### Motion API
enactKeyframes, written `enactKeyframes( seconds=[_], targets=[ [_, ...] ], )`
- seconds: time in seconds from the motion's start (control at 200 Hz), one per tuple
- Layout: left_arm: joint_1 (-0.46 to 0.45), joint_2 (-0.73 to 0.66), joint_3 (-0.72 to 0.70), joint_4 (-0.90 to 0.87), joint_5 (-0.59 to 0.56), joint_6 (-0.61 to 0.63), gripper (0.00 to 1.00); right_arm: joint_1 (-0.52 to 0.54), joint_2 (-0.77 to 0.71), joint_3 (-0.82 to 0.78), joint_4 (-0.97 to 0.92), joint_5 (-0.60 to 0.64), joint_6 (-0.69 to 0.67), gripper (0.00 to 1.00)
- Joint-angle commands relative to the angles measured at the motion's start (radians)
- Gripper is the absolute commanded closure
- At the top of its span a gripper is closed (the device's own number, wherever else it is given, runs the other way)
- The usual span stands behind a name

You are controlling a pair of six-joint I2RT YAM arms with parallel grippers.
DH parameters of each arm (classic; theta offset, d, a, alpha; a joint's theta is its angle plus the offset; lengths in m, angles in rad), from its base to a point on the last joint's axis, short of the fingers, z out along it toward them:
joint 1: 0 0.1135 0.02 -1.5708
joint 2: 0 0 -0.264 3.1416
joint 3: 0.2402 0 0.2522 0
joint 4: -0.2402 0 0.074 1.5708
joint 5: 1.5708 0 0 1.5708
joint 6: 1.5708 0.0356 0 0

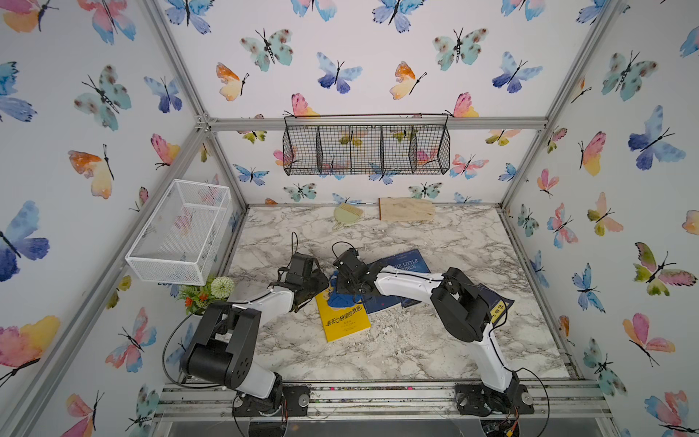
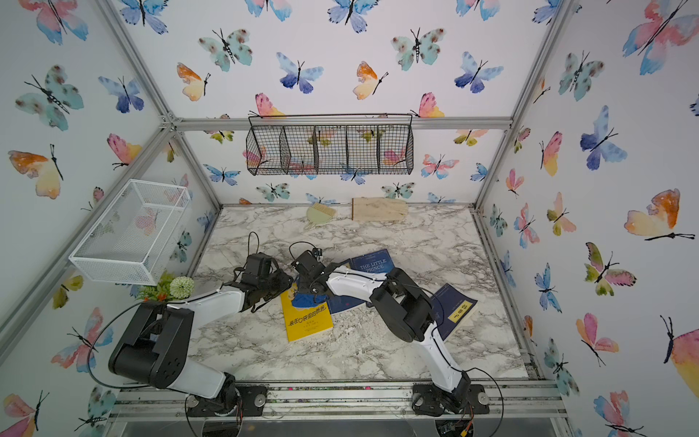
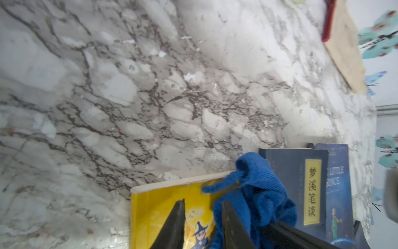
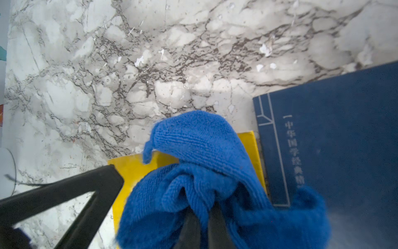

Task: Wipe the cover of the book
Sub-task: Wipe the dirt from the cover of the book.

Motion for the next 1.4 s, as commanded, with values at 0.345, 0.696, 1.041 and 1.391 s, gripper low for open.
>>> enactKeyframes(
  seconds=[0.345, 0.696, 1.041, 1.391],
  targets=[
    [-0.001, 0.159, 0.147, -0.299, -0.154, -0.077, 0.81, -0.054, 0.141, -0.086, -0.292, 0.041, -0.028, 0.99],
    [-0.003, 0.164, 0.145, -0.292, -0.159, -0.081, 0.82, -0.015, -0.049, -0.209, -0.301, 0.061, -0.005, 0.99],
    [-0.006, 0.166, 0.138, -0.262, -0.148, -0.068, 0.82, 0.055, -0.167, -0.256, -0.272, 0.035, -0.003, 0.99],
    [-0.006, 0.144, 0.123, -0.222, -0.136, -0.04, 0.82, 0.1, 0.021, -0.126, -0.316, 0.059, 0.015, 0.99]
  ],
)
